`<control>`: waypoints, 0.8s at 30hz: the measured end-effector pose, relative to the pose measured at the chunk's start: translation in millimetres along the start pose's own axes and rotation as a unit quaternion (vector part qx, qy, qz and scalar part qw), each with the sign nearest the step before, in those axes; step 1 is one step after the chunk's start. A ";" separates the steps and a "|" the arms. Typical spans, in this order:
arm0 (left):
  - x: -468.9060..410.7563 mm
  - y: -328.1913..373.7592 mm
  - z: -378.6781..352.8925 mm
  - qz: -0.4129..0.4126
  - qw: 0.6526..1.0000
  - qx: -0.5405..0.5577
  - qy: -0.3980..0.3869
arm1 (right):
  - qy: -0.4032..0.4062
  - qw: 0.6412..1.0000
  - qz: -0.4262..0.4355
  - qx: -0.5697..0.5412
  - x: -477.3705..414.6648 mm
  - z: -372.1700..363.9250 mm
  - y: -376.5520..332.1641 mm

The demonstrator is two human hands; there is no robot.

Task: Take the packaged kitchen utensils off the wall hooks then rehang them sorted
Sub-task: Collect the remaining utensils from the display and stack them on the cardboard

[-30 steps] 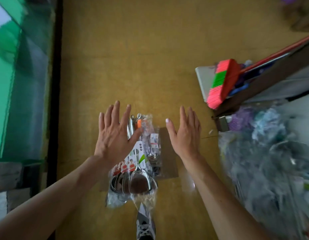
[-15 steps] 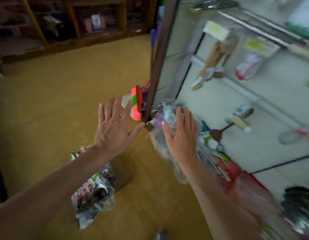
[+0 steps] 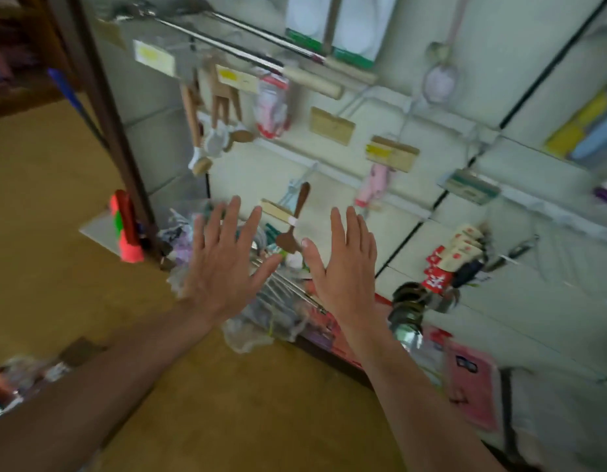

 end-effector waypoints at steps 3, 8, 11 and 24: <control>-9.8 57.6 -16.0 -0.035 0.999 0.010 -0.020 | -0.004 0.999 -0.038 0.004 17.7 15.1 59.1; -22.0 146.7 -40.4 -0.092 0.995 0.019 -0.039 | 0.009 0.995 -0.096 0.013 47.7 38.5 145.6; -26.6 197.5 -58.9 -0.120 0.991 0.022 -0.056 | 0.010 0.992 -0.126 0.019 66.1 48.6 193.2; -50.9 348.8 -134.5 -0.206 0.974 0.004 -0.091 | 0.011 0.978 -0.208 0.024 101.7 69.1 341.6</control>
Point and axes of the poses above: each hand's wrist, its own x-axis away from the middle knuckle, its own z-axis out of the back of the hand, y = z × x, the point moved 6 cm from there along -x, towards the middle knuckle, and after that the axes turned 9 degrees about -y, right-handed, at the moved point
